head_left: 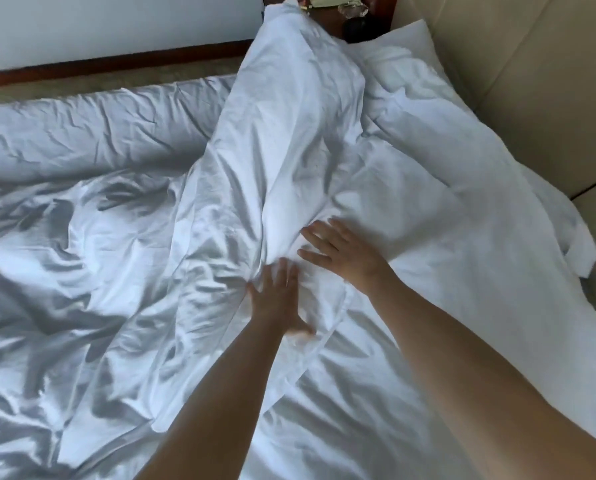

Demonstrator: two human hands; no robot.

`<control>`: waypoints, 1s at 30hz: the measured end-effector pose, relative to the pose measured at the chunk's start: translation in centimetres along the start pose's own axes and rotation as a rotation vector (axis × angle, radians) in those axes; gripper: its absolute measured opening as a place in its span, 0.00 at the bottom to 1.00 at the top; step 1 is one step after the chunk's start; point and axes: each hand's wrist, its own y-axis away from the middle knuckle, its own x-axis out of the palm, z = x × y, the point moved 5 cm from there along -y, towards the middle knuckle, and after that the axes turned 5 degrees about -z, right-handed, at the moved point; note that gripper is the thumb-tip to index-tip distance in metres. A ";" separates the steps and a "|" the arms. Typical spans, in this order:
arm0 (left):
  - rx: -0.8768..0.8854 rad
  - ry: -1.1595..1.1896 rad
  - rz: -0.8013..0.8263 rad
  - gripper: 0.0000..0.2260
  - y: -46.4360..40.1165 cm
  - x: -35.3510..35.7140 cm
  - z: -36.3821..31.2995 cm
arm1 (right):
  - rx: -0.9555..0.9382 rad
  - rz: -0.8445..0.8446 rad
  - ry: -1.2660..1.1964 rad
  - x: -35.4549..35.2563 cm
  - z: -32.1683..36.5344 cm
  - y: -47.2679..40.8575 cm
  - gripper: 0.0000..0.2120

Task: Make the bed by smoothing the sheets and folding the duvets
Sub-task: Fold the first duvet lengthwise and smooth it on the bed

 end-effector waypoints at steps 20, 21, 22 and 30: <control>0.054 0.338 -0.140 0.37 5.0 -5.7 -3.6 | 0.289 0.228 -0.376 -9.9 -5.8 5.5 0.15; 0.070 0.322 -0.119 0.36 5.9 -6.8 -4.4 | 0.316 0.241 -0.366 -11.4 -6.8 6.8 0.15; 0.091 0.307 -0.112 0.34 7.0 -8.1 -5.3 | 0.336 0.248 -0.359 -12.8 -7.6 8.2 0.15; 0.256 0.261 -0.333 0.22 19.1 -20.3 -11.8 | 0.546 0.166 -0.261 -26.7 -14.4 19.4 0.14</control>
